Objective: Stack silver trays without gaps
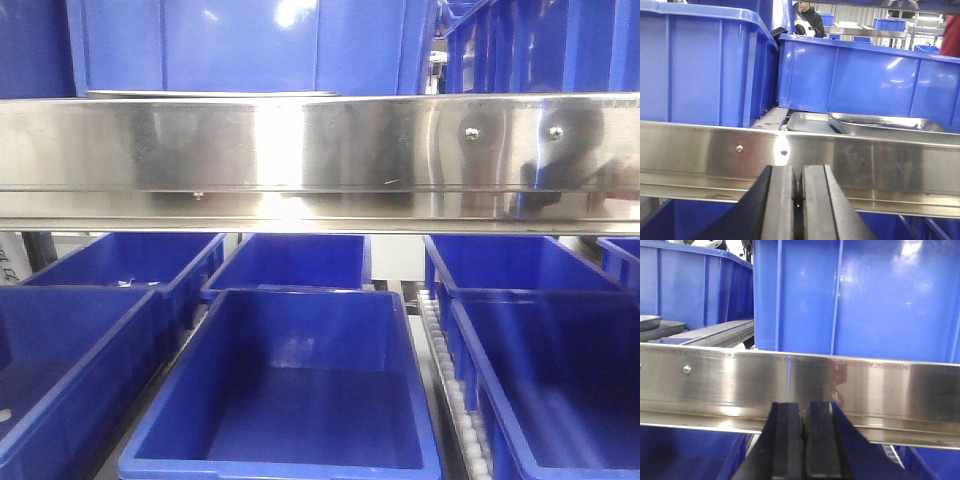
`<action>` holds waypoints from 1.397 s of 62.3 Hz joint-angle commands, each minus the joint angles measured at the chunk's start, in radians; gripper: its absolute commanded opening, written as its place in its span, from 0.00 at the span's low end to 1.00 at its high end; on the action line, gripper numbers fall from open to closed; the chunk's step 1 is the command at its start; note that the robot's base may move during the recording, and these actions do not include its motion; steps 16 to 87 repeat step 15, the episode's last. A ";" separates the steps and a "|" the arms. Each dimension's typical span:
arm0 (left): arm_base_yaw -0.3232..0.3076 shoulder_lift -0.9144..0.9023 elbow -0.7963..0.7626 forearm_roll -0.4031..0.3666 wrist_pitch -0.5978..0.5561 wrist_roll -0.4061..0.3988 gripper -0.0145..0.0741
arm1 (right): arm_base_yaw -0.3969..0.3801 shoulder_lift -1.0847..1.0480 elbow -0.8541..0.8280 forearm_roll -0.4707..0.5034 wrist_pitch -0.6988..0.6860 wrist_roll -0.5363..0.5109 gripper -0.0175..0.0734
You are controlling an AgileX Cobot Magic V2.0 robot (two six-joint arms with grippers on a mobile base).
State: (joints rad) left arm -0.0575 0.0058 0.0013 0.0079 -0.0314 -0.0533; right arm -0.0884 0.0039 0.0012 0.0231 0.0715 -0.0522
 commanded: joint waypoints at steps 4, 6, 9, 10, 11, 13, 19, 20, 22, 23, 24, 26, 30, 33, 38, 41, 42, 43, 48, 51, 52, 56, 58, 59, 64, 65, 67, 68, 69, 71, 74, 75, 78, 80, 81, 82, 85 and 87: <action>0.006 -0.006 -0.001 -0.001 -0.011 0.001 0.17 | 0.001 -0.004 -0.001 0.001 -0.012 -0.006 0.11; 0.006 -0.006 -0.001 -0.001 -0.011 0.001 0.17 | 0.001 -0.004 -0.001 0.001 -0.012 -0.006 0.11; 0.006 -0.006 -0.001 -0.001 -0.011 0.001 0.17 | 0.001 -0.004 -0.001 0.001 -0.012 -0.006 0.11; 0.006 -0.006 -0.001 -0.001 -0.011 0.001 0.17 | 0.001 -0.004 -0.001 0.001 -0.012 -0.006 0.11; 0.006 -0.006 -0.001 -0.001 -0.011 0.001 0.17 | 0.001 -0.004 -0.001 0.001 -0.012 -0.006 0.11; 0.006 -0.006 -0.001 -0.001 -0.011 0.001 0.17 | 0.001 -0.004 -0.001 0.001 -0.012 -0.006 0.11; 0.006 -0.006 -0.001 -0.001 -0.011 0.001 0.17 | 0.001 -0.004 -0.001 0.001 -0.012 -0.006 0.11; 0.006 -0.006 -0.001 -0.001 -0.011 0.001 0.17 | 0.001 -0.004 -0.001 0.001 -0.012 -0.006 0.11; 0.006 -0.006 -0.001 -0.001 -0.011 0.001 0.17 | 0.001 -0.004 -0.001 0.001 -0.012 -0.006 0.11; 0.006 -0.006 -0.001 -0.001 -0.011 0.001 0.17 | 0.001 -0.004 -0.001 0.001 -0.012 -0.006 0.11; 0.006 -0.006 -0.001 -0.001 -0.011 0.001 0.17 | 0.001 -0.004 -0.001 0.001 -0.012 -0.006 0.11; 0.006 -0.006 -0.001 -0.001 -0.011 0.001 0.17 | 0.001 -0.004 -0.001 0.001 -0.012 -0.006 0.11; 0.006 -0.006 -0.001 -0.001 -0.011 0.001 0.17 | 0.001 -0.004 -0.001 0.001 -0.012 -0.006 0.11; 0.006 -0.006 -0.001 -0.001 -0.011 0.001 0.17 | 0.001 -0.004 -0.001 0.001 -0.012 -0.006 0.11; 0.006 -0.006 -0.001 -0.001 -0.011 0.001 0.17 | 0.001 -0.004 -0.001 0.001 -0.012 -0.006 0.11; 0.006 -0.006 -0.001 -0.001 -0.011 0.001 0.17 | 0.001 -0.004 -0.001 0.001 -0.012 -0.006 0.11; 0.006 -0.006 -0.001 -0.001 -0.011 0.001 0.17 | 0.001 -0.004 -0.001 0.001 -0.012 -0.006 0.11; 0.006 -0.006 -0.001 -0.001 -0.011 0.001 0.17 | 0.001 -0.004 -0.001 0.001 -0.012 -0.006 0.11; 0.006 -0.006 -0.001 -0.001 -0.011 0.001 0.17 | 0.001 -0.004 -0.001 0.001 -0.012 -0.006 0.11; 0.006 -0.006 -0.001 -0.001 -0.011 0.001 0.17 | 0.001 -0.004 -0.001 0.001 -0.012 -0.006 0.11; 0.006 -0.006 -0.001 -0.001 -0.011 0.001 0.17 | 0.001 -0.004 -0.001 0.001 -0.012 -0.006 0.11; 0.006 -0.006 -0.001 -0.001 -0.011 0.001 0.17 | 0.001 -0.004 -0.001 0.001 -0.012 -0.006 0.11; 0.006 -0.006 -0.001 -0.001 -0.011 0.001 0.17 | 0.001 -0.004 -0.001 0.001 -0.012 -0.006 0.11; 0.006 -0.006 -0.001 -0.001 -0.011 0.001 0.17 | 0.001 -0.004 -0.001 0.001 -0.012 -0.006 0.11; 0.006 -0.006 -0.001 -0.001 -0.011 0.001 0.17 | 0.001 -0.004 -0.001 0.001 -0.012 -0.006 0.11; 0.006 -0.006 -0.001 -0.001 -0.011 0.001 0.17 | 0.001 -0.004 -0.001 0.001 -0.012 -0.006 0.11; 0.006 -0.006 -0.001 -0.001 -0.011 0.001 0.17 | 0.001 -0.004 -0.001 0.001 -0.012 -0.006 0.11; 0.006 -0.006 -0.001 -0.001 -0.011 0.001 0.17 | 0.001 -0.004 -0.001 0.001 -0.012 -0.006 0.11; 0.006 -0.006 -0.001 -0.001 -0.011 0.001 0.17 | 0.001 -0.004 -0.001 0.001 -0.012 -0.006 0.11; 0.006 -0.006 -0.001 -0.001 -0.011 0.001 0.17 | 0.001 -0.004 -0.001 0.001 -0.012 -0.006 0.11; 0.006 -0.006 -0.001 -0.001 -0.011 0.001 0.17 | 0.001 -0.004 -0.001 0.001 -0.012 -0.006 0.11; 0.006 -0.006 -0.001 -0.001 -0.011 0.001 0.17 | 0.001 -0.004 -0.001 0.001 -0.012 -0.006 0.11; 0.006 -0.006 -0.001 -0.001 -0.011 0.001 0.17 | 0.001 -0.004 -0.001 0.001 -0.012 -0.006 0.11; 0.006 -0.006 -0.001 -0.001 -0.011 0.001 0.17 | 0.001 -0.004 -0.001 0.001 -0.012 -0.006 0.11; 0.006 -0.006 -0.001 -0.001 -0.011 0.001 0.17 | 0.001 -0.004 -0.001 0.001 -0.012 -0.006 0.11; 0.006 -0.006 -0.001 -0.001 -0.011 0.001 0.17 | 0.001 -0.004 -0.001 0.001 -0.012 -0.006 0.11; 0.006 -0.006 -0.001 -0.001 -0.011 0.001 0.17 | 0.001 -0.004 -0.001 0.001 -0.012 -0.006 0.11; 0.006 -0.006 -0.001 -0.001 -0.011 0.001 0.17 | 0.001 -0.004 -0.001 0.001 -0.012 -0.006 0.11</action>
